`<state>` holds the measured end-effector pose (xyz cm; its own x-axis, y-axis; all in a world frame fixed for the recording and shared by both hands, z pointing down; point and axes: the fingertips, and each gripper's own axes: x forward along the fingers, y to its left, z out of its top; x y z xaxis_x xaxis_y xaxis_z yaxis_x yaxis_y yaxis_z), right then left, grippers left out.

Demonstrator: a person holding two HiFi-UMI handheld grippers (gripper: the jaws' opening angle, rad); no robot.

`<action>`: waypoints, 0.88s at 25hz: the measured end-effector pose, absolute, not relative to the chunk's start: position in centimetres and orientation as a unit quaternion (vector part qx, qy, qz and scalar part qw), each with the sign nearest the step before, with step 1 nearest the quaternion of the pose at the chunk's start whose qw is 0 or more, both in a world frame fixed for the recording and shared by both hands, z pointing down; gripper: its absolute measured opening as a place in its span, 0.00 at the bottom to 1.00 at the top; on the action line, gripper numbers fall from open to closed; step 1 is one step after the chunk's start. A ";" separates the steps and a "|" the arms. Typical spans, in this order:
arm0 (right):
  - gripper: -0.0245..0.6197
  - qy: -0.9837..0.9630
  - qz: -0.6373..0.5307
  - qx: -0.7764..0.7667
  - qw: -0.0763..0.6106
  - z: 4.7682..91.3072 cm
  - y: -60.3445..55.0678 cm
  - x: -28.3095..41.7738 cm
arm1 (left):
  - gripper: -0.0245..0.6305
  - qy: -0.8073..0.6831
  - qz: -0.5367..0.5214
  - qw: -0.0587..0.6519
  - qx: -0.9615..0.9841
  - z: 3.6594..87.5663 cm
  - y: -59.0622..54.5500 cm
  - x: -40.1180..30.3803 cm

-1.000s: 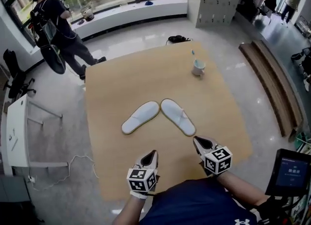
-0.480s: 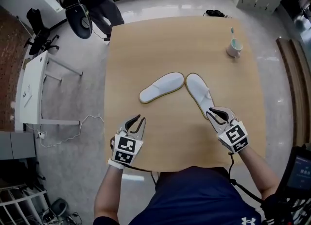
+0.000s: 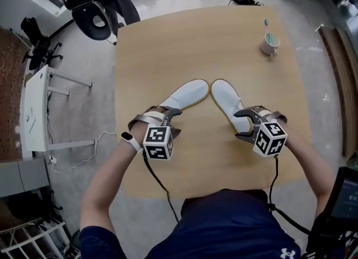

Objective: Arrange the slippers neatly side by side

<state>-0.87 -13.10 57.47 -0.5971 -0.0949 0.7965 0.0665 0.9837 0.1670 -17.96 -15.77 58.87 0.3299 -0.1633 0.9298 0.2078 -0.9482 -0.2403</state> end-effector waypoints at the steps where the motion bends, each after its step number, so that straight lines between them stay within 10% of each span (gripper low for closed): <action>1: 0.51 -0.881 -0.095 -0.013 0.463 58.2 -13.1 -0.8 | 0.49 -0.053 -0.594 0.191 -0.780 59.4 -16.3 -18.2; 10: 0.61 -0.835 -0.119 -0.127 0.522 63.2 -15.4 -0.9 | 0.66 -0.291 -0.652 0.328 -0.619 64.3 -20.3 -20.6; 22: 0.62 -0.822 -0.085 -0.177 0.535 68.2 -15.2 0.0 | 0.70 -0.321 -0.659 0.286 -0.616 69.6 -21.7 -20.3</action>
<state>-0.05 -15.21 68.18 -0.3650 0.1999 0.9093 0.3813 0.9231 -0.0499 -20.26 -21.72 69.64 -0.0766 0.0190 0.9969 0.7736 -0.6296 0.0714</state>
